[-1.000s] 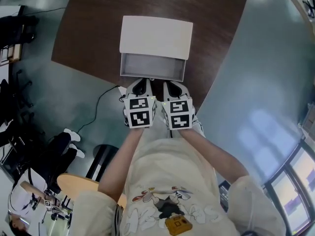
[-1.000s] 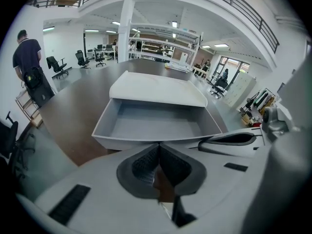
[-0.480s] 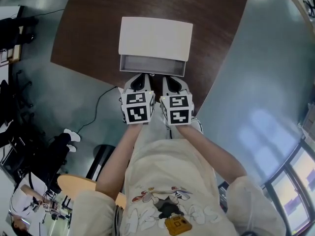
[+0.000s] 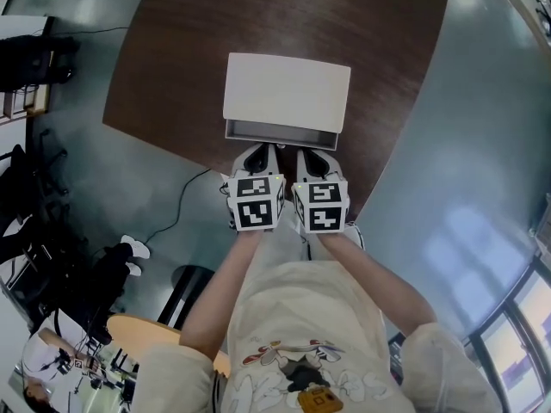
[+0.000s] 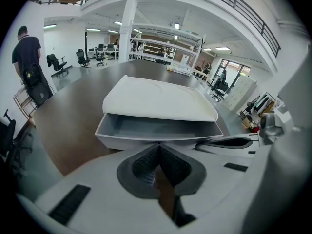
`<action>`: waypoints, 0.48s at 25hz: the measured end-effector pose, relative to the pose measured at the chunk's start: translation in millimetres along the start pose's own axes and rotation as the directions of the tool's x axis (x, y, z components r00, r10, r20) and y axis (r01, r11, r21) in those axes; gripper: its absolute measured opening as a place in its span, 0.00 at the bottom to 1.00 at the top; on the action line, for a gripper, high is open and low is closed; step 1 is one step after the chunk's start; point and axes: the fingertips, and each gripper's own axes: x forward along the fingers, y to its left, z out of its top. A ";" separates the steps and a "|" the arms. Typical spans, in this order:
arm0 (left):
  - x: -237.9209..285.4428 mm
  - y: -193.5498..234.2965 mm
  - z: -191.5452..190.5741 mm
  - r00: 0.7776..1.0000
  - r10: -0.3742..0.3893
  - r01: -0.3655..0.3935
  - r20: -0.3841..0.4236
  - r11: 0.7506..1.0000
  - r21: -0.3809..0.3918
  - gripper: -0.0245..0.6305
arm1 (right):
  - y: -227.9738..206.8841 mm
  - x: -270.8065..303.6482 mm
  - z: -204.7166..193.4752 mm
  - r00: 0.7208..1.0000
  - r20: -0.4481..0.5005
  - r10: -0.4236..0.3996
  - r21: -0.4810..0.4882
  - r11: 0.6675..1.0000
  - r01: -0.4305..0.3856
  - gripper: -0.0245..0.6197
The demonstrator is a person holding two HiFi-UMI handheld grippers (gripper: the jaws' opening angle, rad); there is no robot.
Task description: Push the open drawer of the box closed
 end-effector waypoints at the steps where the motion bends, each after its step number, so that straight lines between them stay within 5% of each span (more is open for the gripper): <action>1: 0.3 0.4 2.7 1.000 0.003 -0.004 0.002 1.000 0.004 0.05 | -0.1 0.8 2.5 1.000 0.002 0.000 0.002 1.000 0.000 0.05; 12: 1.0 12.0 30.1 1.000 0.012 -0.012 0.011 1.000 -0.007 0.05 | 5.9 7.5 32.1 1.000 0.009 -0.009 0.002 1.000 0.009 0.05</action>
